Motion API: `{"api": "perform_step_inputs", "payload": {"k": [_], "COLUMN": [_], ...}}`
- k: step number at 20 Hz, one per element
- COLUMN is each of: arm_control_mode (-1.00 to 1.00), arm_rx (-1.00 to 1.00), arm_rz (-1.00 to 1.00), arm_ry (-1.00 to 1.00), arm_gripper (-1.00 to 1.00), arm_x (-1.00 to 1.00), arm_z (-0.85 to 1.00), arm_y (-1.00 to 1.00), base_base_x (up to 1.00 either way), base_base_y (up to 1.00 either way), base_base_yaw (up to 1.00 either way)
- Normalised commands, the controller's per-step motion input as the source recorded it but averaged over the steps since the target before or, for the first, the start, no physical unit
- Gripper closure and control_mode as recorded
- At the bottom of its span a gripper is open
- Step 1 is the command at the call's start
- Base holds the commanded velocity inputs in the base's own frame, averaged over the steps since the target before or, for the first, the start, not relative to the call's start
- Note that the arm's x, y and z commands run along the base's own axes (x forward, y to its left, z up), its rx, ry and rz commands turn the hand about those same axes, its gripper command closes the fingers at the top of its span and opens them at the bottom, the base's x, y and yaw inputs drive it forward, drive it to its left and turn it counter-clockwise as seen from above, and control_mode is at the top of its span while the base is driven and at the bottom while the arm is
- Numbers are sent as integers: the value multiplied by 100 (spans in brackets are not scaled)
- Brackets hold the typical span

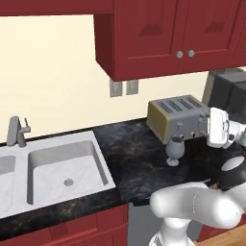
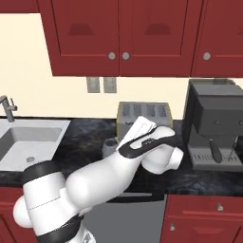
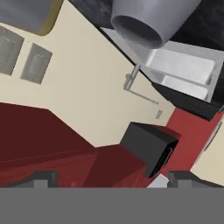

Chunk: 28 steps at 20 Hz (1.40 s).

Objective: Retrieve the wine glasses from the counter and place one next to each plate.

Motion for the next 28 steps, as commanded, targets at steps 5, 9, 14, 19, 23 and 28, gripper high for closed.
{"api": "perform_step_inputs", "payload": {"k": [5,9,14,19,23,28], "arm_control_mode": [100,100,100,-100,-100,-100], "arm_rx": [0,0,0,0,-3,-1], "arm_rz": [0,0,0,0,0,0], "arm_ry": [0,0,0,7,20,12], "arm_gripper": [-100,-100,-100,-100,-100,-100], "arm_x": [0,0,0,0,0,0], "arm_z": [0,0,0,-19,-31,-27], "arm_y": [0,0,0,0,0,-16], "base_base_x": [69,14,0,0,0,0], "base_base_y": [-14,-15,-12,-1,0,0], "base_base_yaw": [9,10,7,1,0,0]}}
